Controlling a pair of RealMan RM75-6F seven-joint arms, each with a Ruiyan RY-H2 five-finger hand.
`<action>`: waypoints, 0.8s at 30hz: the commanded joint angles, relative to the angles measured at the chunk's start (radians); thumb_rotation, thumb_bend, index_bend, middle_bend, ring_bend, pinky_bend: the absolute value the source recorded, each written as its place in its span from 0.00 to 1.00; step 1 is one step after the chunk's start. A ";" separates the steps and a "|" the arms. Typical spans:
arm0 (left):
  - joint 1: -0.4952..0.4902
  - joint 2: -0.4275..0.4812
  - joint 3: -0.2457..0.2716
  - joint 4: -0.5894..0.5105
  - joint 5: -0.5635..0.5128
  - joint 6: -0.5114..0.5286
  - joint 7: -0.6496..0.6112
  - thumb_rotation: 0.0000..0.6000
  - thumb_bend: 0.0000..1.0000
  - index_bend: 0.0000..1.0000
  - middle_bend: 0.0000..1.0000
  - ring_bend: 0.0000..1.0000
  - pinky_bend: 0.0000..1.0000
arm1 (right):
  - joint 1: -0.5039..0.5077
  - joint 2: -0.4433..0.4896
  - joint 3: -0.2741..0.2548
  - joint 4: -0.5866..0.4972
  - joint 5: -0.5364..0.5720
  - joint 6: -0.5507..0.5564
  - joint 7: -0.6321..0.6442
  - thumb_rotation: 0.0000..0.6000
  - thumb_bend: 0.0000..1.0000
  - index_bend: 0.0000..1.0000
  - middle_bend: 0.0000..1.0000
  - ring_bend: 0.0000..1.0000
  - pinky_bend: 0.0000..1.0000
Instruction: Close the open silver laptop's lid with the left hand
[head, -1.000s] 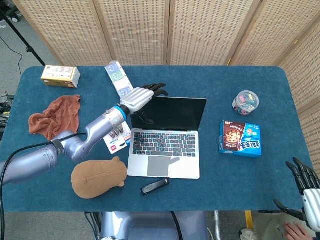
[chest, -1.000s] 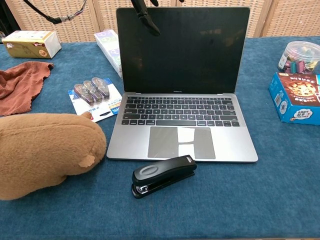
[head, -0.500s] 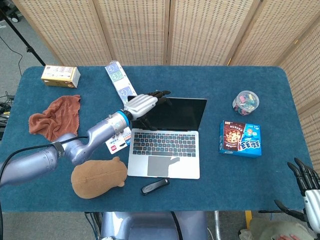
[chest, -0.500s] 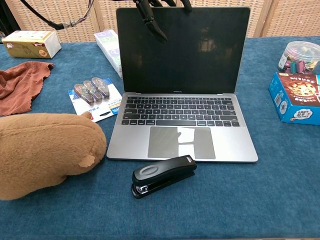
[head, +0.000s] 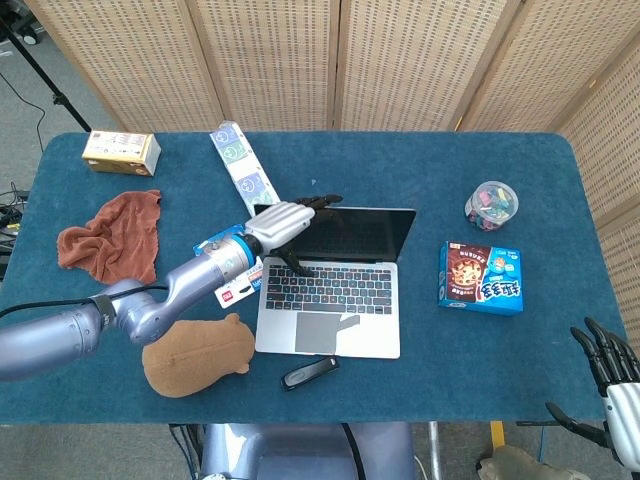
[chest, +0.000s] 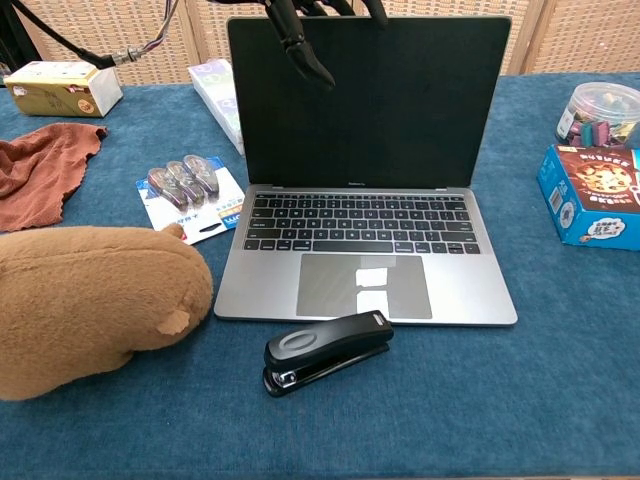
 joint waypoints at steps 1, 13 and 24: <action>0.004 0.022 0.005 -0.041 -0.031 0.013 0.021 1.00 0.09 0.25 0.04 0.07 0.12 | 0.000 0.000 -0.001 -0.001 -0.003 0.001 -0.002 1.00 0.18 0.00 0.00 0.00 0.06; 0.018 0.100 0.018 -0.218 -0.128 0.030 0.055 1.00 0.09 0.25 0.04 0.07 0.12 | -0.011 0.009 -0.009 -0.010 -0.030 0.023 -0.016 1.00 0.18 0.00 0.00 0.00 0.06; 0.043 0.145 -0.008 -0.328 -0.153 -0.023 -0.019 1.00 0.09 0.25 0.04 0.07 0.12 | -0.027 0.029 -0.035 -0.033 -0.088 0.046 -0.054 1.00 0.18 0.00 0.00 0.00 0.06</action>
